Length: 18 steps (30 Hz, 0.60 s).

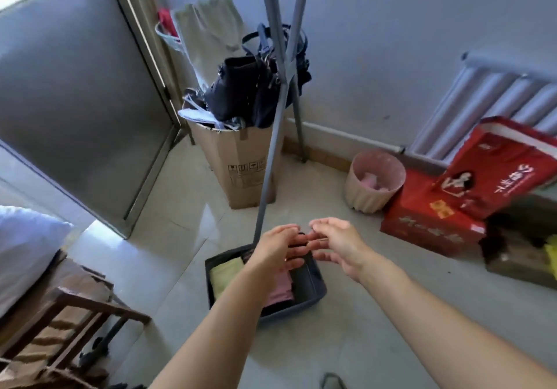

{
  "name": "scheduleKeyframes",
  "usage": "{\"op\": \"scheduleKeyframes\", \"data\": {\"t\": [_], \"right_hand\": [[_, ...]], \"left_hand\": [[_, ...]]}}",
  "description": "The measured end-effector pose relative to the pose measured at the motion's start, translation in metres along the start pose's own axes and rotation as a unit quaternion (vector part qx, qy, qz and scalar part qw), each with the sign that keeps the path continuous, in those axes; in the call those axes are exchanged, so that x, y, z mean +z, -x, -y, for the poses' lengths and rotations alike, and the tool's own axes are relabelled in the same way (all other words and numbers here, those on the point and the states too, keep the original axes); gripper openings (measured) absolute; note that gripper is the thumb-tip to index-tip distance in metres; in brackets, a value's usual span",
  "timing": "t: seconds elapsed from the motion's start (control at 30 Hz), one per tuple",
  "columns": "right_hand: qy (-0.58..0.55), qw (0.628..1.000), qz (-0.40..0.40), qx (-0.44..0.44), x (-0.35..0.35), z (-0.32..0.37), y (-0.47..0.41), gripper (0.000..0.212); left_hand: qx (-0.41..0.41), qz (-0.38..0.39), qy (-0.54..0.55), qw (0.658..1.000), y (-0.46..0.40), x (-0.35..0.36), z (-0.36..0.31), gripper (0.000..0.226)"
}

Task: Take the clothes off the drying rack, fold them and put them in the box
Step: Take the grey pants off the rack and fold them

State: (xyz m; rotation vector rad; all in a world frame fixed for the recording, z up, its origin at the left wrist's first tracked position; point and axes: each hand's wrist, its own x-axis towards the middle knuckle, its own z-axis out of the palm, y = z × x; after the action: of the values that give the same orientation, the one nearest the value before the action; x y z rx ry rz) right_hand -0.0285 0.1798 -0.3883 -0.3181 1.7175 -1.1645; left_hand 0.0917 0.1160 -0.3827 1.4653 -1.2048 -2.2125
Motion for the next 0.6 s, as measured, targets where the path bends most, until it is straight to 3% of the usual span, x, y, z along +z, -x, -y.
{"op": "scheduleKeyframes", "data": {"t": [0.3,0.6], "right_hand": [[0.029,0.988,-0.105,-0.111,-0.153,0.052,0.129,0.015],[-0.022,0.96,-0.24,-0.143,-0.339,0.031,0.258,0.013]], "left_hand": [[0.099,0.143,-0.122,0.977,0.1,0.153,-0.032,0.017],[0.118,0.293,-0.184,0.931,0.185,0.346,0.003,0.02]]}}
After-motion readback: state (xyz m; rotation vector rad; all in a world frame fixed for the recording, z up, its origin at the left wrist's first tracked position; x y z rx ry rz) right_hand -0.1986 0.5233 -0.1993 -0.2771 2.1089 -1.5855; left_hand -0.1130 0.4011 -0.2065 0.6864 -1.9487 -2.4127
